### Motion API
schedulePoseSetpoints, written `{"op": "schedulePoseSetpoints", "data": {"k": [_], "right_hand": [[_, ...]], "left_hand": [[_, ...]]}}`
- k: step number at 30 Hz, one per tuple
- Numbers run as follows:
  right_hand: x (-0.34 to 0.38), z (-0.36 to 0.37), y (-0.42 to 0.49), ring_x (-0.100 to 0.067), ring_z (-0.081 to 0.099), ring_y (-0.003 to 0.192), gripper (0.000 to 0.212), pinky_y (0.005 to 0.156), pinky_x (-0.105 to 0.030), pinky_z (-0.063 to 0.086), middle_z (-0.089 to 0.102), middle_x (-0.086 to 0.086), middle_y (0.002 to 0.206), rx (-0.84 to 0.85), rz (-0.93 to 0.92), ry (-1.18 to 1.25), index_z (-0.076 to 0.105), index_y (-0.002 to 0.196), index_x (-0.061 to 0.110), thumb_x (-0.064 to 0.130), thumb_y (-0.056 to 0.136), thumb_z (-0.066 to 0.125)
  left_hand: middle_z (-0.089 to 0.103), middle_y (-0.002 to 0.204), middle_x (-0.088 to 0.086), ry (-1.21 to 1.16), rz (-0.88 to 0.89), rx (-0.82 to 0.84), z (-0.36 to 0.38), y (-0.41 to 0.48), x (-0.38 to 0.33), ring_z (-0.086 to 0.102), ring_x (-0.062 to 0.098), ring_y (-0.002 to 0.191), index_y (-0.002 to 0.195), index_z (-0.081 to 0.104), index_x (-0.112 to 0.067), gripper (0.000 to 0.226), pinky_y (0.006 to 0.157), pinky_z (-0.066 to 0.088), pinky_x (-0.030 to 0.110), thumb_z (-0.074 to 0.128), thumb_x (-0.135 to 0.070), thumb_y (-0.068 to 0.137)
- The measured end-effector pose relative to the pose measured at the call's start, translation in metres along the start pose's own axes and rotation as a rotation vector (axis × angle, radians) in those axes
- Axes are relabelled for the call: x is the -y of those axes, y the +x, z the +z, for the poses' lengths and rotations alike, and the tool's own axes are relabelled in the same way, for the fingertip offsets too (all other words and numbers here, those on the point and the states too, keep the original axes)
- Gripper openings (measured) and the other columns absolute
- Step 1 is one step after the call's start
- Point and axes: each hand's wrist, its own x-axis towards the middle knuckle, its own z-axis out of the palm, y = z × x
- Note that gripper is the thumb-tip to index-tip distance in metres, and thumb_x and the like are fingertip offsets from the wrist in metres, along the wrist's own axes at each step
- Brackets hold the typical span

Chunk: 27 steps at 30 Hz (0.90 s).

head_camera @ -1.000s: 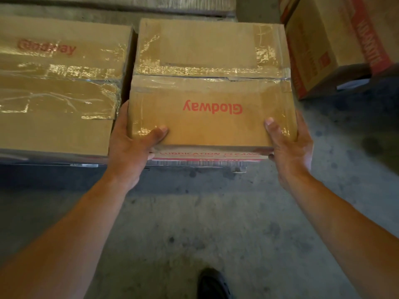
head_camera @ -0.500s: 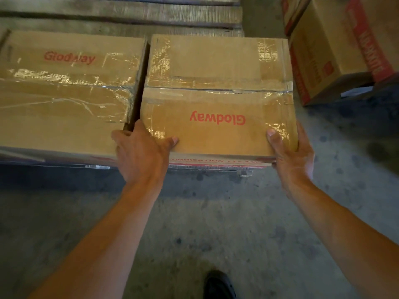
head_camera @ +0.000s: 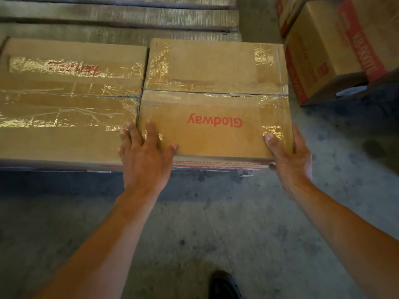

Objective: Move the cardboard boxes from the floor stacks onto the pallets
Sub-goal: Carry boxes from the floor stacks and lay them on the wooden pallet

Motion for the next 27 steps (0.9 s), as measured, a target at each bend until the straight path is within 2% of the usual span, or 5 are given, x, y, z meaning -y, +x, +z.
{"op": "schedulePoseSetpoints", "data": {"k": [7,11,16,20,27], "right_hand": [[0.004,0.002,-0.001,-0.015,0.062,0.113,0.037,0.094,-0.056,0.055,0.057,0.042,0.103,-0.005,0.023,-0.03,0.039,0.096,0.086,0.073,0.076,0.068],[0.003,-0.001,0.001,-0.015,0.063,0.11,0.036,0.088,-0.046,0.058,0.058,0.035,0.104,0.019,0.049,-0.009,0.043,0.099,0.079,0.061,0.082,0.069],[0.001,-0.005,0.004,-0.019,0.063,0.112,0.044,0.089,-0.054,0.058,0.058,0.033,0.108,-0.008,0.077,-0.055,0.042,0.104,0.084,0.076,0.071,0.071],[0.001,-0.007,-0.003,-0.019,0.062,0.113,0.064,0.088,-0.051,0.059,0.058,0.025,0.115,-0.014,0.093,-0.043,0.043,0.139,0.059,0.063,0.081,0.07],[0.006,-0.005,0.008,-0.013,0.058,0.097,0.06,0.065,-0.034,0.057,0.051,0.012,0.122,-0.03,0.179,0.021,0.041,0.149,0.038,0.046,0.094,0.063]], "left_hand": [[-0.01,0.167,0.009,0.313,0.13,0.084,0.002,-0.012,0.004,-0.012,0.025,0.153,0.159,-0.002,-0.017,0.075,0.12,-0.006,0.058,0.015,-0.06,0.1],[-0.014,0.166,0.01,0.377,0.16,0.154,0.0,-0.023,-0.001,-0.012,0.023,0.153,0.158,-0.009,-0.012,0.077,0.121,-0.006,0.057,0.015,-0.058,0.101],[-0.013,0.167,0.01,0.392,0.152,0.201,-0.004,-0.031,-0.003,-0.011,0.024,0.154,0.158,-0.009,-0.01,0.084,0.122,0.0,0.056,0.015,-0.064,0.098],[-0.015,0.166,0.009,0.43,0.167,0.247,-0.008,-0.038,0.004,-0.01,0.023,0.154,0.158,-0.011,-0.013,0.086,0.122,0.005,0.057,0.013,-0.068,0.096],[-0.009,0.167,0.009,0.409,0.193,0.226,-0.006,-0.037,0.005,-0.006,0.024,0.154,0.159,-0.004,-0.013,0.089,0.122,0.011,0.055,0.018,-0.071,0.095]]}}
